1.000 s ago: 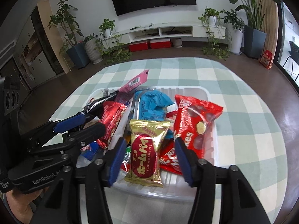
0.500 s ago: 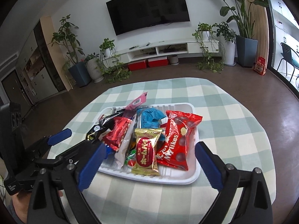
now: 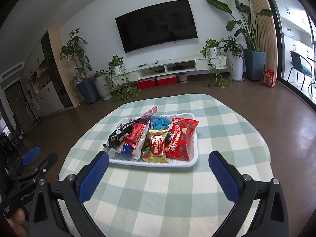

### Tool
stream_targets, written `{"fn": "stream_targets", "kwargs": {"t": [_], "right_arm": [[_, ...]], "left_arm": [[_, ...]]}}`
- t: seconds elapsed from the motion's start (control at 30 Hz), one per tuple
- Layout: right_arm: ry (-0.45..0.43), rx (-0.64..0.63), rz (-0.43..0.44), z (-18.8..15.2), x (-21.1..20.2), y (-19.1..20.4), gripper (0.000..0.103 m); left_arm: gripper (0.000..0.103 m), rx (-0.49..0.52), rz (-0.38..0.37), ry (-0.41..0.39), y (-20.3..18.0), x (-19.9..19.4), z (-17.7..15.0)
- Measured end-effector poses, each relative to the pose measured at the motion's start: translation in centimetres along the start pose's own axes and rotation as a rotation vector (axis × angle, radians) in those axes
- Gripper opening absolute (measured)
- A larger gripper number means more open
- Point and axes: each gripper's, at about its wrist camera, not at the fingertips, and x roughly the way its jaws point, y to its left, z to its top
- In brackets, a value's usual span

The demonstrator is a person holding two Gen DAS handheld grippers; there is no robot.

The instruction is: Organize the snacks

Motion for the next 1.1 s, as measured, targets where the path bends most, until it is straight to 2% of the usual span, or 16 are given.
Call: {"fn": "stream_targets", "kwargs": {"t": [0.1, 0.2, 0.37, 0.5, 1.1], "right_arm": [[0.007, -0.003, 0.007, -1.1, -1.7, 0.5, 0.103], [0.022, -0.005, 0.001, -2.1, -3.2, 1.2, 0.103], [0.059, -0.048, -0.069, -3.9, -4.3, 2.9, 0.103], [0.048, -0.068, -0.101, -5.1, -5.0, 3.8, 0.103], [0.120, -0.064, -0.149, -7.0, -3.7, 4.6, 0.103]], "left_arm": [[0.103, 0.009, 0.010, 0.036, -0.1, -1.5, -0.8], [0.103, -0.015, -0.025, 0.069, -0.2, -2.9, -1.6], [0.103, -0.007, -0.039, 0.110, -1.3, -3.9, -2.7], [0.103, -0.048, -0.071, 0.158, -1.3, -3.7, -3.4], [0.103, -0.053, -0.073, 0.240, -1.3, -1.4, -4.5]]}}
